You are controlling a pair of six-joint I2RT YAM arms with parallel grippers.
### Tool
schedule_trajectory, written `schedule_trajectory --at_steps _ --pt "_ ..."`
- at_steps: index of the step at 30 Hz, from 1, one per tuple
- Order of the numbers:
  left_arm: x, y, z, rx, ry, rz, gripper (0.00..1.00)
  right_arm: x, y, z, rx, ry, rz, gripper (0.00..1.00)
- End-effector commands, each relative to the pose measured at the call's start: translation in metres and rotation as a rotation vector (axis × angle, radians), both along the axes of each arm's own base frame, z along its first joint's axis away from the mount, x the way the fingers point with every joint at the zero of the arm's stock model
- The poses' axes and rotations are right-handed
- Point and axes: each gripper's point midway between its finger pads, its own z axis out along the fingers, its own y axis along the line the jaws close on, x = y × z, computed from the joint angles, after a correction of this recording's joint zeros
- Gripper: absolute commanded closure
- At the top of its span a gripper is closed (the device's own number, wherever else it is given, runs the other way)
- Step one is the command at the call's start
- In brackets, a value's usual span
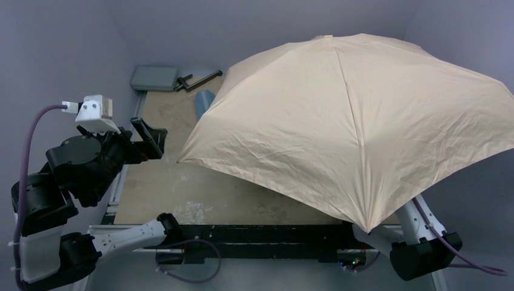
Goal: Open the umbrella
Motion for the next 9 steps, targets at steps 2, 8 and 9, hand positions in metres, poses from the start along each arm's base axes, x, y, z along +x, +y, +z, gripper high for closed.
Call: schedule_trajectory --at_steps 2,8,9 --pt "0.0026 -0.0081 0.0041 -0.056 -0.005 -0.003 0.0 -0.0128 -0.0064 0.0258 0.018 -0.083 -0.033 1.0" --pt "0.0001 -0.0047 -0.0009 -0.075 0.017 0.017 0.0 -0.0133 -0.0021 0.0234 0.014 -0.077 -0.035 1.0" --pt "0.0 -0.0048 -0.0021 -0.079 0.016 0.017 0.0 -0.0139 -0.0017 0.0242 0.015 -0.08 -0.034 1.0"
